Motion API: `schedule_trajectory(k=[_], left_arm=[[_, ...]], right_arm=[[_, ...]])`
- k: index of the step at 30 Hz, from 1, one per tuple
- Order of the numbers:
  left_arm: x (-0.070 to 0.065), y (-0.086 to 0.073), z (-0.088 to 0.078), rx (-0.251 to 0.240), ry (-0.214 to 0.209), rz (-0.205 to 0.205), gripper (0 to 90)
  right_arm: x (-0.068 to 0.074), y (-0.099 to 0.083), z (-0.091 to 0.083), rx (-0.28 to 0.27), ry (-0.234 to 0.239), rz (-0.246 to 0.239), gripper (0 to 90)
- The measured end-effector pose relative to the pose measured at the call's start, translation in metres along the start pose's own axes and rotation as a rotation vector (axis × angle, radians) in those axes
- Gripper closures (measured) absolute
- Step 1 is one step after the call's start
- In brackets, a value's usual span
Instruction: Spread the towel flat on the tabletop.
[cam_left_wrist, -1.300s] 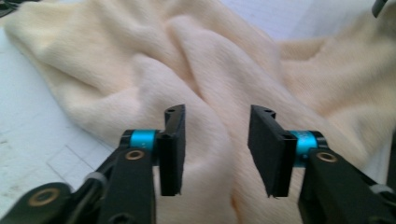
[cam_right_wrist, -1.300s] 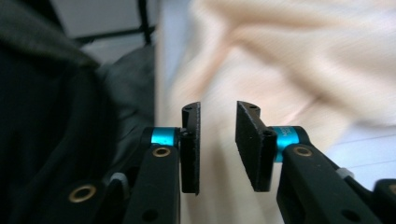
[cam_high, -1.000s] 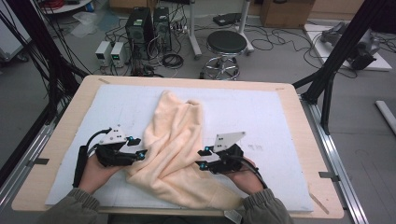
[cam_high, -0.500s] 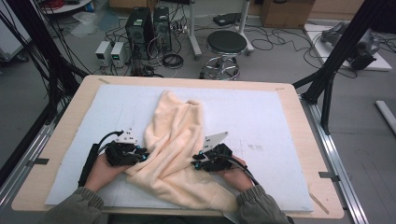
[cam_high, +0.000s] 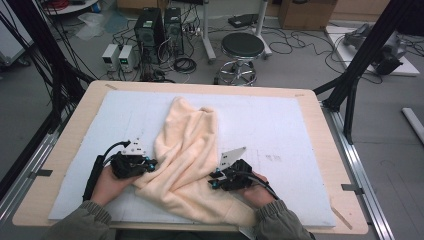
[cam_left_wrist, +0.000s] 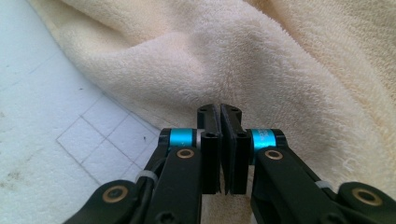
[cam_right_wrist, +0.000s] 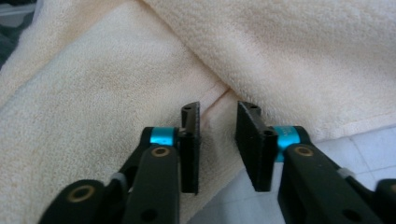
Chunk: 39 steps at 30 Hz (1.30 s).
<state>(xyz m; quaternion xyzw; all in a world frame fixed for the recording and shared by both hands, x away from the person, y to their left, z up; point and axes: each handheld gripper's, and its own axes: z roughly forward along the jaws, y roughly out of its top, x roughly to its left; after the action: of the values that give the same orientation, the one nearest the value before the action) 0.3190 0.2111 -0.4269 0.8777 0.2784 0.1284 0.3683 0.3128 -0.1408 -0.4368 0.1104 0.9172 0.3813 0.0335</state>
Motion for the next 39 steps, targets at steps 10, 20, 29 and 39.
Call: schedule_trajectory(k=[10, 20, 29, 39], left_arm=[[-0.004, -0.001, -0.009, -0.042, 0.002, 0.005, 88.4], [-0.009, 0.001, -0.013, -0.074, -0.015, 0.021, 87.8], [-0.01, 0.003, 0.008, -0.028, -0.089, 0.004, 55.7], [-0.015, 0.005, 0.009, -0.021, -0.077, 0.052, 85.1]], right_arm=[[0.006, -0.001, -0.013, 0.003, 0.013, -0.013, 86.8], [0.02, -0.018, -0.037, -0.009, -0.009, 0.004, 78.4], [-0.002, -0.001, -0.02, -0.077, -0.075, 0.005, 53.4], [-0.016, 0.006, -0.011, -0.068, -0.064, 0.0, 82.6]])
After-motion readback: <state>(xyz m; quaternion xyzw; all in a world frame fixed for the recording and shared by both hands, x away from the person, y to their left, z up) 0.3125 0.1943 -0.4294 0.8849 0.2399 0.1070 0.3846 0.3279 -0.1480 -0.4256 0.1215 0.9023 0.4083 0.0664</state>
